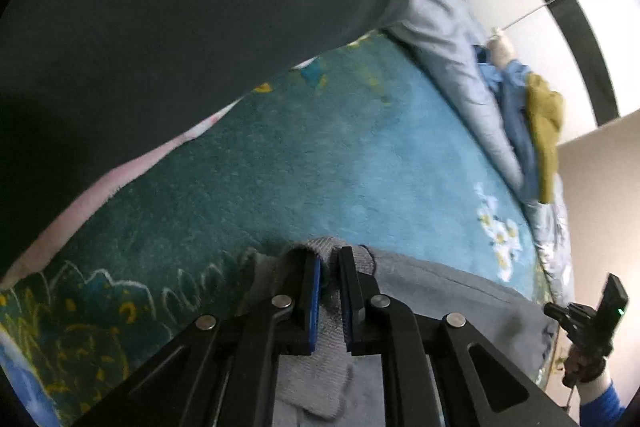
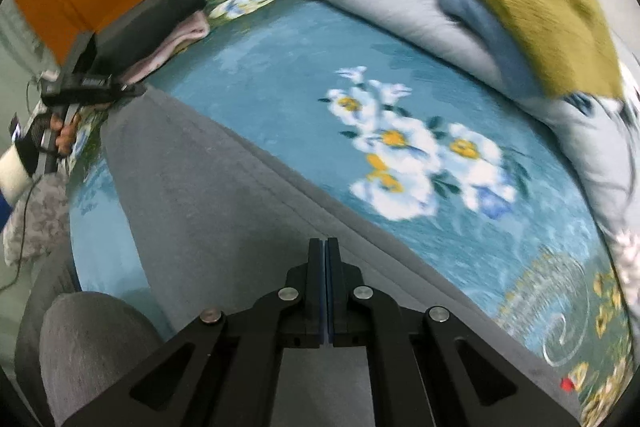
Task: Fold clothes
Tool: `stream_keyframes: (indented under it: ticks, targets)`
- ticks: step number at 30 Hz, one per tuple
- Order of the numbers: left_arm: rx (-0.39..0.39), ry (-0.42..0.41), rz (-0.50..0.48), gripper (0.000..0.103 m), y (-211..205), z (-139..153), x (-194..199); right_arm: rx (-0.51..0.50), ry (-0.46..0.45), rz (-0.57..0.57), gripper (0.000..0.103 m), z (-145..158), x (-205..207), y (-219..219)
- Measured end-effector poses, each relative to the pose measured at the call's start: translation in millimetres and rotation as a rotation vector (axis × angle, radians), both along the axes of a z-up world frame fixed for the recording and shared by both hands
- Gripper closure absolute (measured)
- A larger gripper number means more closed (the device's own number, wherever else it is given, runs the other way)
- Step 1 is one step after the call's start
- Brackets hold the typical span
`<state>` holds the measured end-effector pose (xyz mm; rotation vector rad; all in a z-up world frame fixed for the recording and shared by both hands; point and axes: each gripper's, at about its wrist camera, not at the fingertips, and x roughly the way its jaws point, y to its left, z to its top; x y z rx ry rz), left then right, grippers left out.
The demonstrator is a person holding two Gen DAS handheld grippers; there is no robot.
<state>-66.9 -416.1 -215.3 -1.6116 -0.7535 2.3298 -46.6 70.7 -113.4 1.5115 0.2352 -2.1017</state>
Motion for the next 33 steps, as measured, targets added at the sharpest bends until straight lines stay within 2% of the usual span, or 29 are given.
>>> stream_keyframes:
  ticks: [3,6,7,8,13,17,20,22,23,26,28,31,33]
  targets:
    - [-0.023,0.005,-0.017,0.091,1.9,8.9,5.4,-0.018,0.0,-0.064,0.102,1.4,2.0,21.4]
    - [-0.008,-0.007,0.031,0.074,-5.4,13.8,15.5,-0.049,-0.006,-0.122,0.102,1.2,7.6,37.6]
    - [-0.002,-0.01,0.052,0.066,-9.1,15.5,19.7,-0.06,-0.005,-0.138,0.102,2.1,10.8,42.4]
    - [0.004,-0.008,0.08,0.063,-12.9,17.1,28.0,-0.071,-0.002,-0.151,0.102,3.7,14.7,46.7]
    - [0.009,-0.002,0.14,0.063,-10.9,14.9,65.0,-0.132,0.029,-0.276,0.102,12.3,38.8,82.5]
    - [-0.043,-0.017,0.175,0.063,-0.5,5.4,73.5,-0.235,0.014,-0.526,0.102,1.6,61.5,136.1]
    - [-0.031,-0.028,0.259,0.063,-5.1,2.4,78.8,-0.232,-0.022,-0.666,0.1,-14.7,79.6,167.7]
    - [-0.032,-0.029,0.332,0.06,-9.7,4.0,89.3,-0.213,-0.022,-0.691,0.1,-16.0,92.0,178.1]
    - [-0.001,-0.019,0.348,0.056,-12.2,3.2,94.1,-0.202,-0.018,-0.695,0.1,-15.2,98.0,181.8]
    - [0.094,-0.031,0.366,0.055,-12.8,-8.8,100.2,-0.198,-0.017,-0.706,0.1,-14.1,109.6,192.7]
    - [0.095,-0.028,0.378,0.055,-8.7,-13.8,98.4,-0.201,-0.028,-0.731,0.1,-18.9,112.9,199.3]
    - [0.103,-0.018,0.41,0.056,-4.4,-16.4,93.8,-0.23,-0.057,-0.799,0.09,-27.9,116.3,211.1]
    - [0.1,-0.012,0.435,0.058,-2.6,-16.8,91.4,-0.253,-0.072,-0.832,0.066,-32.4,118.4,215.9]
